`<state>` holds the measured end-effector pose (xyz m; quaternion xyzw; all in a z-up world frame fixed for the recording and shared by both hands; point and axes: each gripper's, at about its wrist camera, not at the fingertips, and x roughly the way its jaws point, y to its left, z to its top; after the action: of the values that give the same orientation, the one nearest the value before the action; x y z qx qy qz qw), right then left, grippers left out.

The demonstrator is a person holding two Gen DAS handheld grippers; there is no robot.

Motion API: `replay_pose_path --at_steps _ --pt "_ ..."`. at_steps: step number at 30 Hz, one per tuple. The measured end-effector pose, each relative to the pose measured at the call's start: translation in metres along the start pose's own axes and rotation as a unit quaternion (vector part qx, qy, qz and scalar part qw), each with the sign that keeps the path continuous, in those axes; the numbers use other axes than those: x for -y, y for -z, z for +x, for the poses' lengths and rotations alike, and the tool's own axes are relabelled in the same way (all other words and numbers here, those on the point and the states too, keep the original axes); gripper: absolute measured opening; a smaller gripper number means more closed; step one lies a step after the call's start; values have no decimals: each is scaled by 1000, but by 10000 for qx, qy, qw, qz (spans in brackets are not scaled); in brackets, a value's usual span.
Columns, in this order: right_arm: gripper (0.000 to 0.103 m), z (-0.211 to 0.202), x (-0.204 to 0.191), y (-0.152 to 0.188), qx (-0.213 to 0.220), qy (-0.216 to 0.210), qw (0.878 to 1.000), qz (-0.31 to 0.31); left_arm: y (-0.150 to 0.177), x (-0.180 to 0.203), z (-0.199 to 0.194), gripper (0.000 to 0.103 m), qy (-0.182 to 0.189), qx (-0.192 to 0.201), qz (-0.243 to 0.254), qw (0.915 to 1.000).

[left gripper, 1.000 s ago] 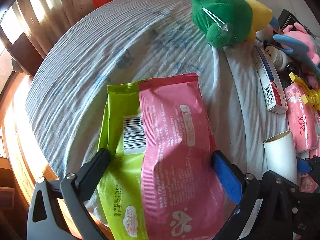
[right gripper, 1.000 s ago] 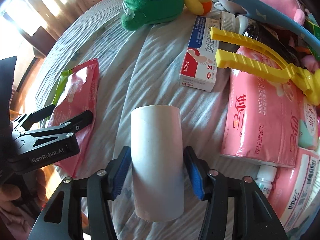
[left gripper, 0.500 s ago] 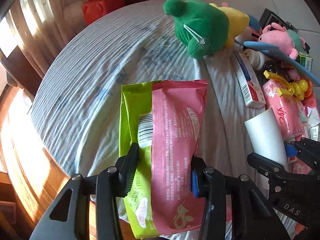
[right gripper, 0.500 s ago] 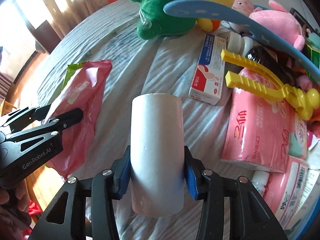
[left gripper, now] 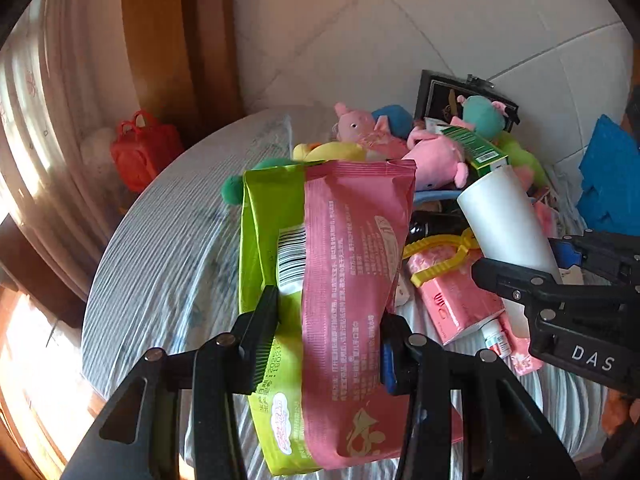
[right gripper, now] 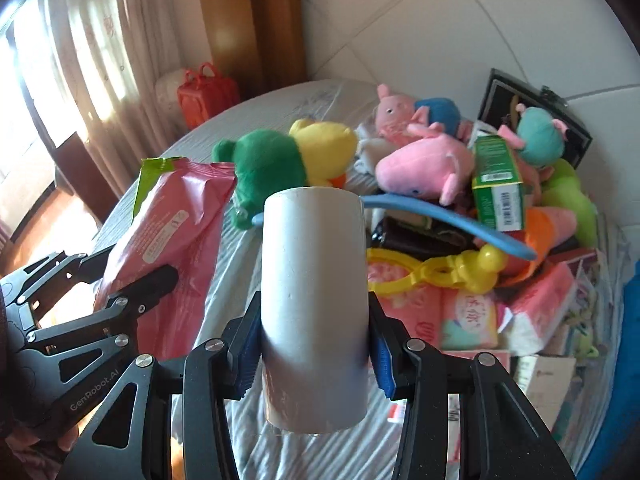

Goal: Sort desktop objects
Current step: 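Lift the wipes pack and paper roll and carry both over the crate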

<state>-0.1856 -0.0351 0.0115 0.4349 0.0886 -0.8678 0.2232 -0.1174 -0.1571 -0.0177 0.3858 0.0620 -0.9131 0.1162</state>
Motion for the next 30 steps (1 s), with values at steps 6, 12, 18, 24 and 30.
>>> replay_pose_path --at_steps 6,12,18,24,30 --pt "46 -66 61 -9 720 802 9922 632 -42 73 -31 42 920 659 749 9907" --pt "46 -159 142 8 1304 1651 9689 1305 -76 171 -64 42 1787 1120 1417 9672" --pt "46 -271 236 44 1769 2231 9426 1747 -110 301 -107 42 2497 1456 1880 9387" --pt "46 -378 355 78 1725 2837 9239 1903 -153 444 -159 42 3318 1418 2149 9075" --pt "46 -415 493 100 890 3154 9189 2194 -174 589 -162 42 3520 471 2532 8999"
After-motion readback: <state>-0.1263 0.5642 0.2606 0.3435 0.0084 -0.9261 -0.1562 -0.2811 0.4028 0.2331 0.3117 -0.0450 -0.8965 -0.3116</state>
